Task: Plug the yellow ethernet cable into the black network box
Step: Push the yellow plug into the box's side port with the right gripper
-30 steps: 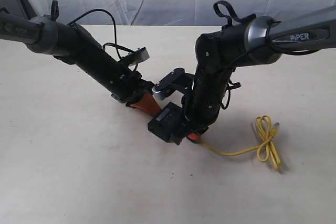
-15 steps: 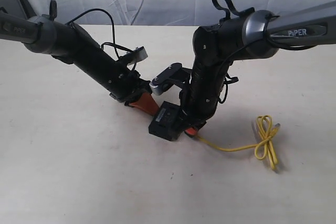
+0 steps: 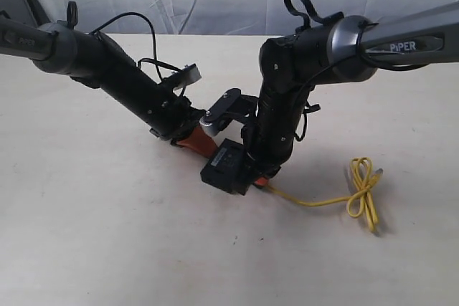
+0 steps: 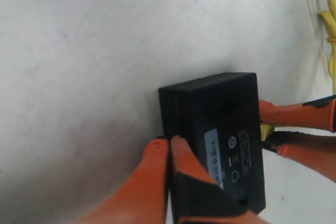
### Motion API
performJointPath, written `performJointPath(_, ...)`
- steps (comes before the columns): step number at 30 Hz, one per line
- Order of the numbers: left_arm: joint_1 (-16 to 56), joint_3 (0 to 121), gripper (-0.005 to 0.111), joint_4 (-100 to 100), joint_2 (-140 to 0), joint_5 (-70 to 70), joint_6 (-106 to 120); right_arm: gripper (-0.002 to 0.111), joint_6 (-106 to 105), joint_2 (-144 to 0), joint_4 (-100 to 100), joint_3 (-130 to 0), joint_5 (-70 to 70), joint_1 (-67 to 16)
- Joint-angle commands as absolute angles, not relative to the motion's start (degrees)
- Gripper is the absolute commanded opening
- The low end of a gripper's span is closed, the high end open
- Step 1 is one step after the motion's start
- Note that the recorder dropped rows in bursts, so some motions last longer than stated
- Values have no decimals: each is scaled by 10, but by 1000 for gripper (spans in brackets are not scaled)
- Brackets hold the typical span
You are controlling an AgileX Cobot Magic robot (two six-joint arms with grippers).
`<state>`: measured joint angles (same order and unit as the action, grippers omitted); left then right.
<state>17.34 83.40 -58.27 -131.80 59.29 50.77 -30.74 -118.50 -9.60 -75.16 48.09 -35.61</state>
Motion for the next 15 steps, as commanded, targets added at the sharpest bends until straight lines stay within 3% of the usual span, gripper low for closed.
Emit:
performJointPath(1, 178, 840, 0, -613, -1330, 611, 543, -1, -325, -1185, -104, -758, 456, -360)
performJointPath(15, 178, 840, 0, -565, -1330, 608, 782, -1, -344, -1185, -97, -758, 471, -360)
